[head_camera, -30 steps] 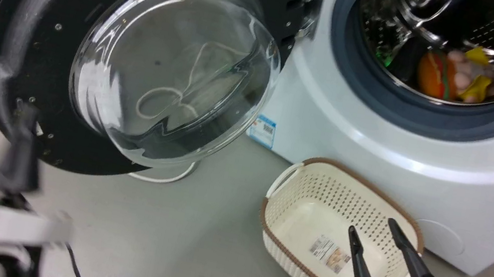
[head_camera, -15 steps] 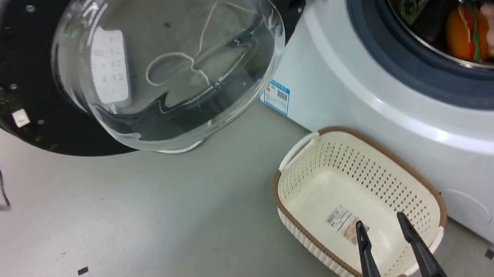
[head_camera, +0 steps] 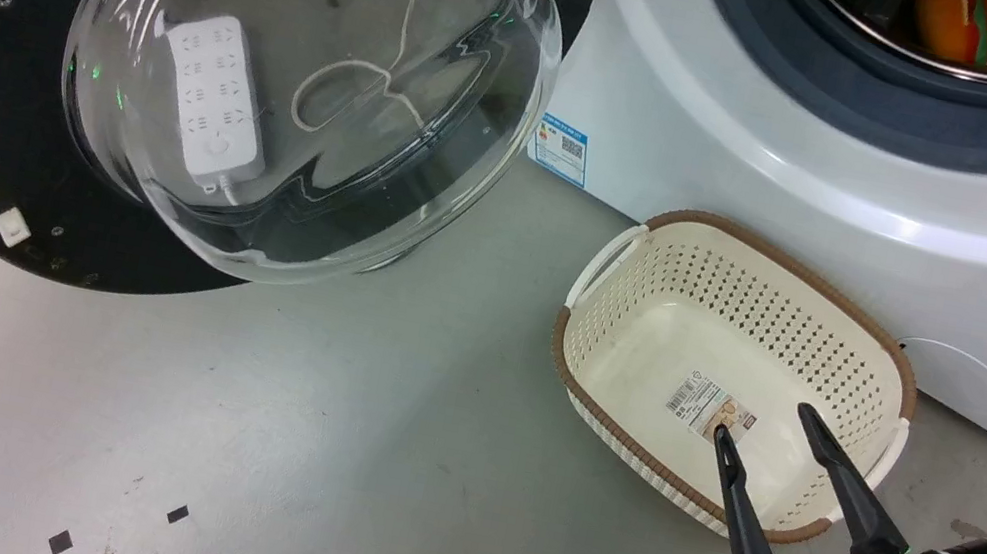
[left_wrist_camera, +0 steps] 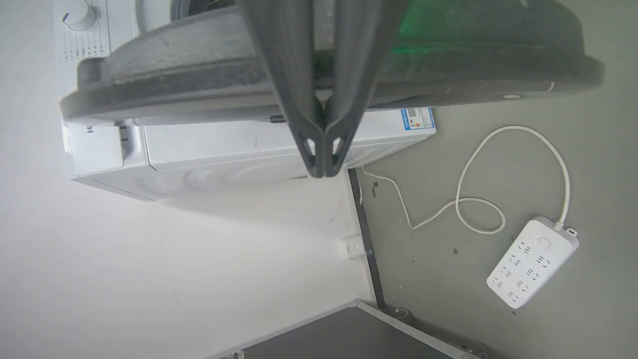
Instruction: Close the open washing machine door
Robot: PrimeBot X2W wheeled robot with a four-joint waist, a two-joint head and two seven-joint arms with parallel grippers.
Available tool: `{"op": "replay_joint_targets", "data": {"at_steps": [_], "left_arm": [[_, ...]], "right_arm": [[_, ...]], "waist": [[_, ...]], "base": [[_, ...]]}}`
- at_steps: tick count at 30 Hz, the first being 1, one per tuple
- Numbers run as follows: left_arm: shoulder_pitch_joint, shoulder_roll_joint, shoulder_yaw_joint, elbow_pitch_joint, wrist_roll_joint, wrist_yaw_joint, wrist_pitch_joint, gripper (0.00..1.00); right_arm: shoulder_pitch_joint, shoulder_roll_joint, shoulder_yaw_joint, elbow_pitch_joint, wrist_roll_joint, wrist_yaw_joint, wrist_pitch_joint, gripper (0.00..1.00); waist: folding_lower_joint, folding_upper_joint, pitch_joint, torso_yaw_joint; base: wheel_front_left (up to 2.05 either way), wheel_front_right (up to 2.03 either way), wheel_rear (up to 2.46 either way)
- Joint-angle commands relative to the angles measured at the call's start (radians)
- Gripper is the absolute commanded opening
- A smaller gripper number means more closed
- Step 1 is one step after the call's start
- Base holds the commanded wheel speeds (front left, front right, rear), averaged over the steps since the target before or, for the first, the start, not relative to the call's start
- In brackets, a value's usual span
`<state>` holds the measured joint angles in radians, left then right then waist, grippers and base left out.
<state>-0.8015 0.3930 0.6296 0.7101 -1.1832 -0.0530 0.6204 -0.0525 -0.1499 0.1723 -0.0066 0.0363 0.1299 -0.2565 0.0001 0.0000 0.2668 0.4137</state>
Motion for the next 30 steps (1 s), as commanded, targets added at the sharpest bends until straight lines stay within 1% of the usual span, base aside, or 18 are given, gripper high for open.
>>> {"op": "replay_joint_targets", "data": {"at_steps": [1, 4, 9, 12, 16, 19, 23, 28, 30], "left_arm": [[-0.01, 0.01, 0.007, 0.007, -0.017, -0.009, 0.022, 0.0], [0.008, 0.005, -0.005, -0.006, -0.043, -0.021, 0.103, 0.0], [0.051, -0.035, -0.031, -0.068, -0.107, -0.031, 0.267, 0.0], [0.091, -0.065, -0.047, -0.127, -0.141, -0.022, 0.358, 0.0], [0.167, -0.102, -0.073, -0.22, -0.165, 0.001, 0.457, 0.0], [0.233, -0.134, -0.089, -0.296, -0.171, 0.021, 0.502, 0.0], [0.324, -0.193, -0.11, -0.399, -0.168, 0.047, 0.53, 0.0], [0.426, -0.281, -0.14, -0.507, -0.166, 0.059, 0.533, 0.0], [0.466, -0.31, -0.165, -0.543, -0.169, 0.068, 0.535, 0.0]], "right_arm": [[-0.017, -0.006, 0.004, -0.006, 0.004, 0.001, -0.005, 1.0], [-0.017, -0.005, -0.001, -0.005, 0.004, 0.001, -0.005, 1.0], [-0.007, 0.004, -0.018, 0.004, 0.005, 0.001, -0.005, 1.0], [0.001, 0.024, -0.046, 0.014, 0.002, 0.001, -0.005, 1.0], [0.007, 0.058, -0.088, 0.029, -0.004, 0.001, -0.005, 1.0], [0.014, 0.078, -0.12, 0.035, -0.004, 0.001, -0.005, 1.0], [0.028, 0.092, -0.158, 0.044, -0.003, 0.001, -0.005, 1.0], [0.047, 0.099, -0.21, 0.049, 0.003, 0.001, -0.005, 1.0], [0.055, 0.099, -0.23, 0.052, 0.018, 0.001, -0.005, 1.0]], "waist": [[-0.0001, 0.0, 0.001, -0.001], [-0.0001, 0.0, -0.001, -0.003], [-0.0001, 0.0, -0.026, 0.004], [-0.0001, 0.0, -0.053, 0.006], [-0.0001, 0.0, -0.1, 0.003], [-0.0001, 0.0, -0.136, -0.002], [-0.0001, 0.0, -0.18, -0.014], [-0.0001, 0.0, -0.224, -0.039], [-0.0001, 0.0, -0.236, -0.052]], "base": [[0.0, 0.0, 0.0], [0.0, 0.0, 0.0], [0.0, 0.0, 0.0], [0.0, 0.0, 0.0], [0.0, 0.0, 0.0], [0.0, 0.0, 0.0], [0.0, 0.0, 0.0], [0.0, 0.0, 0.0], [0.0, 0.0, 0.0]]}}
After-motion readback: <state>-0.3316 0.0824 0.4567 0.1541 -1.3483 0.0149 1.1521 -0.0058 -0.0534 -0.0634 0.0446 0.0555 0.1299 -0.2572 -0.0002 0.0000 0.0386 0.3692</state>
